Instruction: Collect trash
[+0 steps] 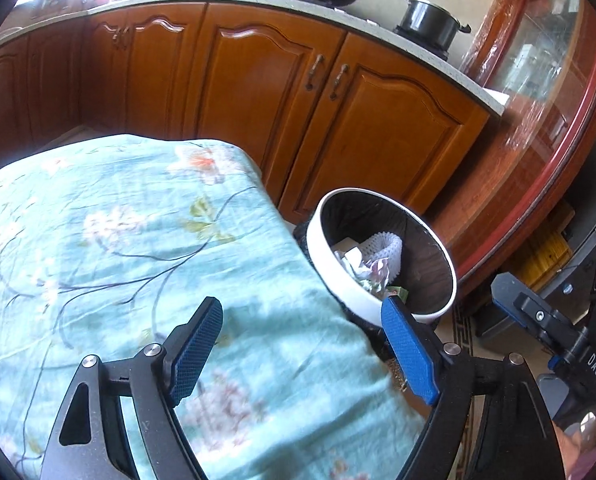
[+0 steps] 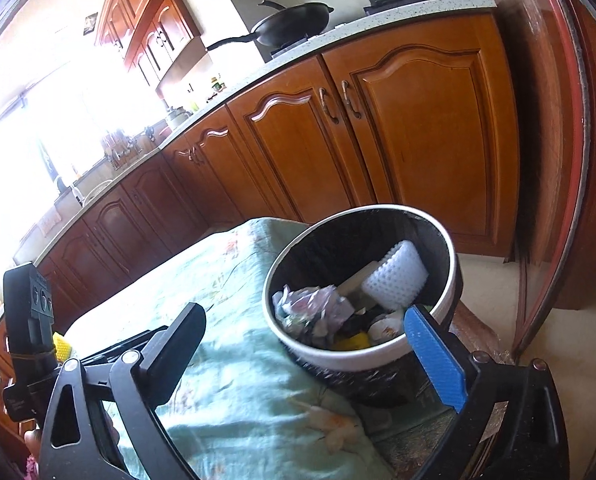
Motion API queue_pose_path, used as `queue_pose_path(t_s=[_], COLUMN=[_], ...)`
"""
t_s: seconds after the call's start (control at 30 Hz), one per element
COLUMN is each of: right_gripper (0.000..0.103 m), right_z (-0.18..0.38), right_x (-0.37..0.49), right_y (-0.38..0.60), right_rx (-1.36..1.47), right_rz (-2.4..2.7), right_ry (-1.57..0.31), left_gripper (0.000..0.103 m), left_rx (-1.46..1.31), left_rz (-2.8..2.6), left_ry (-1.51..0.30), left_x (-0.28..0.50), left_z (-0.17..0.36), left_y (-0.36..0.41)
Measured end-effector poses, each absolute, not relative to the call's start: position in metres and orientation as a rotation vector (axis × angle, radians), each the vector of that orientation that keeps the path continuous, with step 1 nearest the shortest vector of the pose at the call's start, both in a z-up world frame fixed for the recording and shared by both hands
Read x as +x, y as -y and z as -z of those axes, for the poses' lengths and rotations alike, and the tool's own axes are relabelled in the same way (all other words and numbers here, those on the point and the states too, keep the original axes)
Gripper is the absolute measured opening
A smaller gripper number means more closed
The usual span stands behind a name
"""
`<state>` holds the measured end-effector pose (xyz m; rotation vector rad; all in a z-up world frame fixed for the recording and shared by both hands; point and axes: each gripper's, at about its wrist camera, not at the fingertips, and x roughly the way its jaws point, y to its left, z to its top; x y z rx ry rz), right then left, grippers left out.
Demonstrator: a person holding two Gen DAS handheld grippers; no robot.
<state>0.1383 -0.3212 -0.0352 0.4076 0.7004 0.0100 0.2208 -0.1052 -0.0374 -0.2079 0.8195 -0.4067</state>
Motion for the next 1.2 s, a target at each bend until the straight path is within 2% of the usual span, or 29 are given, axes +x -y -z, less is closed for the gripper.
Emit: queue_pose_path(t_s=[0.13,0.23,0.53,0.67,0.7,0.9,1.2], right_gripper=[0.102,0.102,0.102,0.102,0.103,0.103,0.103], right_z=[0.035,0.033,0.030,0.009,0.004,-0.010,0.006], right_x=[0.124,0.115,0.092,0.076,0.070,0.042,0.032], right_y=[0.301,0.290,0.266,0.252,0.249,0.231,0.225], right_rx=[0.391,0.381,0.355,0.271,0.244,0.145,0.116], right_rz=[-0.010,-0.021,-0.024,0.001,0.007,0.049,0.083], right_ry=[-0.685,-0.666,-0.632,-0.550,-0.513,-0.378,-0.374], left_gripper=[0.085,0.092,0.096,0.099,0.102,0.102,0.102], left_rx=[-0.207,-0.206,-0.187,-0.170,-0.162,-0.063,-0.009], left_rz=[0.382,0.359,0.306,0.289,0.285,0.221,0.173], left_ry=[-0.785,-0.772,-0.650,-0.568,-0.536,-0.383,-0.339], left_x=[0.197,0.179,0.127,0.106,0.099,0.056,0.031], left_z=[0.032,0.031,0.019,0.007,0.003,0.001,0.019], left_y=[0.084,0.067,0.037,0.031,0.030,0.034,0.036])
